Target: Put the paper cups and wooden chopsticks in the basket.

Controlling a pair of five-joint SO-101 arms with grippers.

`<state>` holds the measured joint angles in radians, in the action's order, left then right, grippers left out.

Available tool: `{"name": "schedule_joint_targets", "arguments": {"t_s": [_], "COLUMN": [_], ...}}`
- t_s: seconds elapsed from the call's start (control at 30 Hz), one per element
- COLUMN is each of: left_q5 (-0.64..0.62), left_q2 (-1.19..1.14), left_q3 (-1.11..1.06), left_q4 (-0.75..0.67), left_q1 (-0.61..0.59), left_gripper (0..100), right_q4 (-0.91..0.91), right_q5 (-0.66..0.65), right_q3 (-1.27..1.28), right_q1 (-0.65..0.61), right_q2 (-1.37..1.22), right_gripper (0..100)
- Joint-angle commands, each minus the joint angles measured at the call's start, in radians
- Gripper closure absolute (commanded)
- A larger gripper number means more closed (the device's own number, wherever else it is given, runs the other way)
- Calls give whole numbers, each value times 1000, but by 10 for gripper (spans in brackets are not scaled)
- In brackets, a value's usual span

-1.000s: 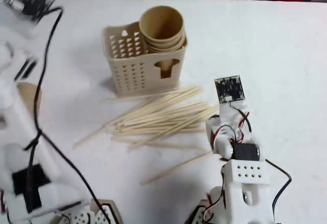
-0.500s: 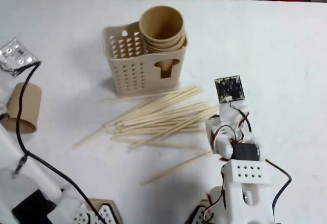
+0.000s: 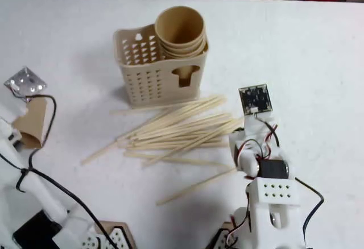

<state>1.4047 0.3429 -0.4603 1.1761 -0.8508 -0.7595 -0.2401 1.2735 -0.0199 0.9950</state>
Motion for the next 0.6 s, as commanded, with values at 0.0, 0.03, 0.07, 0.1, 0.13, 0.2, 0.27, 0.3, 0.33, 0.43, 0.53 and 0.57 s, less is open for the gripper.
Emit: {"name": "schedule_joint_targets", "arguments": {"t_s": [0.0,0.03,0.07,0.1,0.13,0.2,0.27,0.3,0.33,0.43,0.53,0.57], "left_q5": [239,236,233,232,232,232,232,232,230,175,89,61], "left_q2": [38,38,38,38,38,38,38,38,38,39,39,39], "left_q3": [-104,-127,-147,-166,-183,-215,-247,-264,-281,-322,-336,-333], "left_q4": [-176,-206,-236,-267,-296,-351,-397,-416,-433,-483,-517,-517], "left_q1": [-12,-10,-10,-10,-10,-7,7,13,15,48,85,97], "left_gripper": [740,740,740,741,746,773,793,801,810,837,855,863], "right_q4": [16,16,16,16,16,18,18,18,19,19,19,19], "right_q5": [-2,-2,-2,-2,-2,-2,-2,-2,-2,-2,-2,-2], "right_q3": [-8,-8,-8,-8,-8,-8,-8,-8,-8,-8,-8,-8], "right_q1": [7,7,7,7,7,7,7,7,7,7,7,7], "right_q2": [12,12,12,12,12,12,12,12,12,12,12,12], "right_gripper": [974,974,974,974,974,974,974,974,974,974,974,974]}}
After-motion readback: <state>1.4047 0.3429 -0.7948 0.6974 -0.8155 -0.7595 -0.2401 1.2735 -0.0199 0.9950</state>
